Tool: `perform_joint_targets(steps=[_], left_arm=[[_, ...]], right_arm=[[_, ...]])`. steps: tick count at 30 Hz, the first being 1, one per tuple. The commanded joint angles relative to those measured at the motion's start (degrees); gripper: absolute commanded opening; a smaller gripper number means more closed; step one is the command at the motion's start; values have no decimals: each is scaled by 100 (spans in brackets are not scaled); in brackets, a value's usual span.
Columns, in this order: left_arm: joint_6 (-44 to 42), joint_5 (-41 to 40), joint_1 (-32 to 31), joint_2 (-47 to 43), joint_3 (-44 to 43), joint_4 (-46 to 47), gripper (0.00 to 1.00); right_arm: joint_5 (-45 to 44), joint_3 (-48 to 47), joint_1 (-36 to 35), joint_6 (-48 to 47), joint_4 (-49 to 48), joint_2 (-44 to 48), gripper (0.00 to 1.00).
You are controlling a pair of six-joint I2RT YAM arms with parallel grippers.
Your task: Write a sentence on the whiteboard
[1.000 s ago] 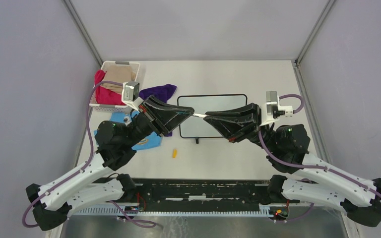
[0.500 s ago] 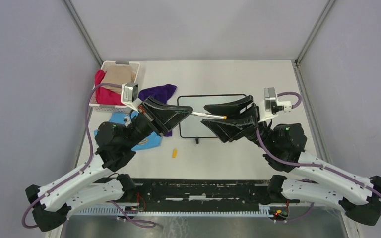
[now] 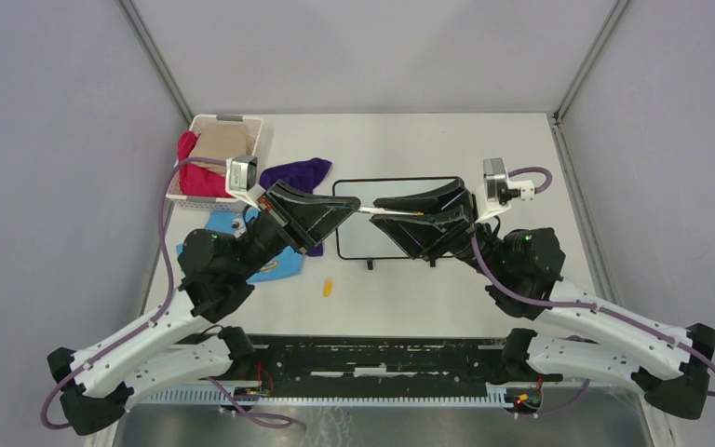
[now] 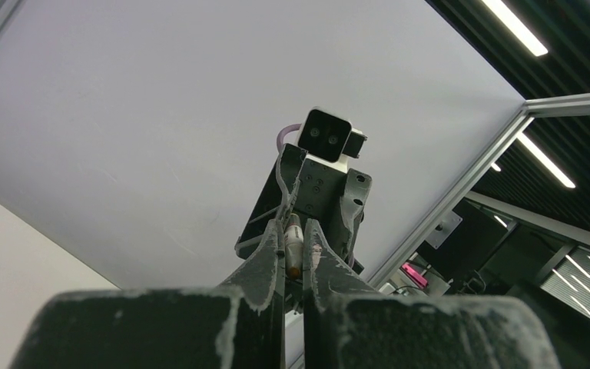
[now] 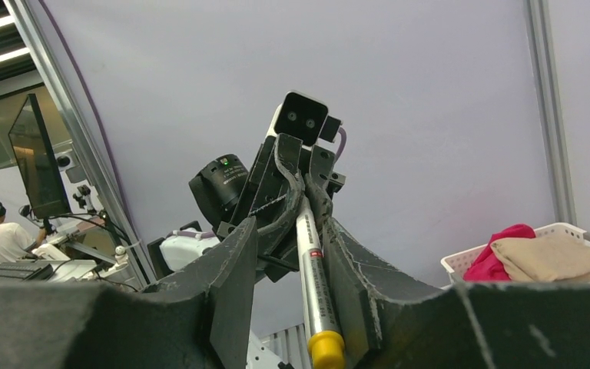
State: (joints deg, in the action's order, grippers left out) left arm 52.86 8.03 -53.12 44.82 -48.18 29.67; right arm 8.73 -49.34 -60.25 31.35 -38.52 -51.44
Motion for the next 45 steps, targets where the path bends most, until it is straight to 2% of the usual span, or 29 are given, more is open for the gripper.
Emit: perform_joint_targets(steps=[1,11,13,18,27,34,41,45], left_arm=[[-133,-111,-14,-102,-167,-234,2],[-197,0,-12,-26,-402,-568,2],[-190,-7,-14,-26,-402,-568,2],[-149,-55,-12,-51,-394,-487,2],[-67,-161,-14,-70,-342,-322,2],[-48,-187,-14,-78,-311,-242,2],[31,-210,-12,-87,-200,-111,2],[24,-207,-14,-96,-184,-111,2]], right_arm=[[-29,-340,52,47,-98,96,42],[300,-554,259,111,407,114,30],[354,-564,260,151,401,76,29],[494,-586,257,245,383,-8,36],[578,-558,261,324,319,-88,29],[589,-550,260,368,293,-143,32],[569,-530,263,429,205,-202,19],[588,-535,269,433,196,-223,20]])
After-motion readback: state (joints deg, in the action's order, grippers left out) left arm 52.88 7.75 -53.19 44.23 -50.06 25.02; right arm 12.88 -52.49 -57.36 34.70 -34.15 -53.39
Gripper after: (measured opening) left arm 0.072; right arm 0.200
